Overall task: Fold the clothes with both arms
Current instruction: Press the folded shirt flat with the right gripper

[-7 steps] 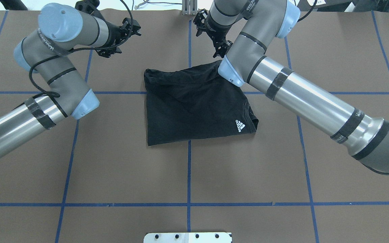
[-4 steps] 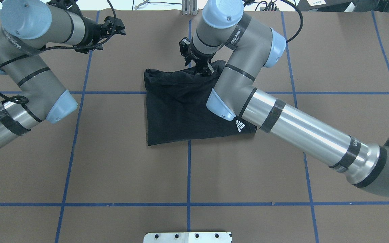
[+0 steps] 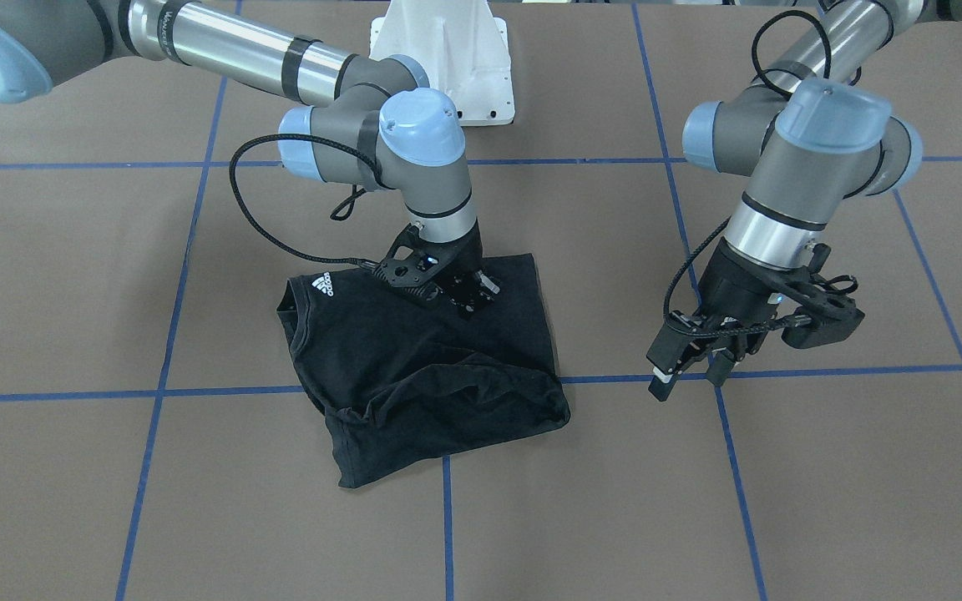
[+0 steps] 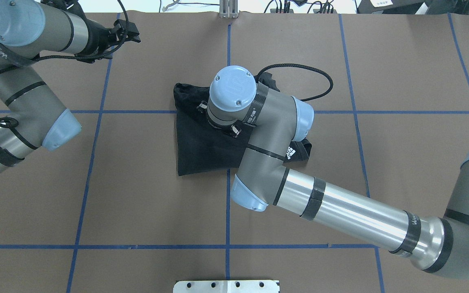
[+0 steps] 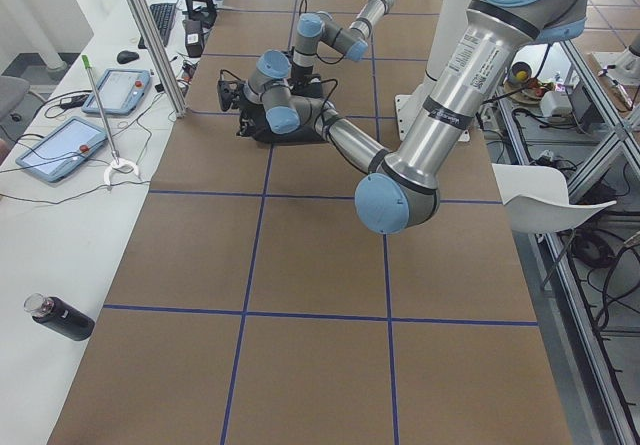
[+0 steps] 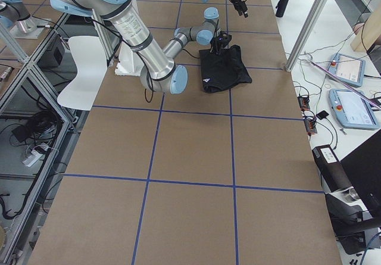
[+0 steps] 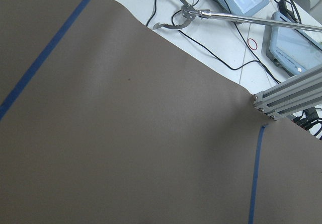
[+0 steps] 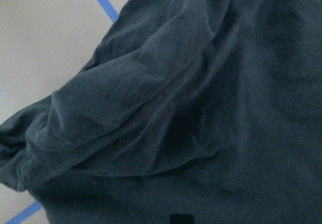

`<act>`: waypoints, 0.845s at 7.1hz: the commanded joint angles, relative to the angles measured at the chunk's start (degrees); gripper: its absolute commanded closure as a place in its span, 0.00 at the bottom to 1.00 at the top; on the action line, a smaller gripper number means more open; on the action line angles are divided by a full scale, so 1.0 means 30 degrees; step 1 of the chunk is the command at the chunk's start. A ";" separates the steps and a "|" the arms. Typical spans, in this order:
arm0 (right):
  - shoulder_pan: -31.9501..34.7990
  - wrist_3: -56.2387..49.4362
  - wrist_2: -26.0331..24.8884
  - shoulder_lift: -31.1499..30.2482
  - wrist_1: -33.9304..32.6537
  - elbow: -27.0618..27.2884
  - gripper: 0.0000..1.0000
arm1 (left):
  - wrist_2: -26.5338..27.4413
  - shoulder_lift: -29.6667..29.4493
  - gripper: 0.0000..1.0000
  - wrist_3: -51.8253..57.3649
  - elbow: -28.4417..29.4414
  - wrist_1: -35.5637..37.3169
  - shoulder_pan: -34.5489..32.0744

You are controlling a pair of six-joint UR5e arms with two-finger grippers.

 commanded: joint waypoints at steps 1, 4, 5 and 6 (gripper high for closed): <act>0.0927 -0.0286 -0.1512 0.2489 0.3355 -0.5622 1.00 | -0.0001 0.0151 0.00 -0.0014 -0.0236 0.0007 -0.0017; 0.3216 -0.0285 -0.2567 0.4667 0.6744 -1.0951 1.00 | 0.0029 0.0444 0.00 -0.0013 -0.0352 0.0006 0.0012; 0.3568 -0.0197 -0.2483 0.4850 0.6723 -1.0907 1.00 | 0.0058 0.0473 0.00 -0.0014 -0.0353 0.0007 0.0012; 0.4151 -0.0254 -0.1554 0.4823 0.6520 -1.0530 1.00 | 0.0029 0.0531 0.00 -0.0014 -0.0498 0.0007 -0.0017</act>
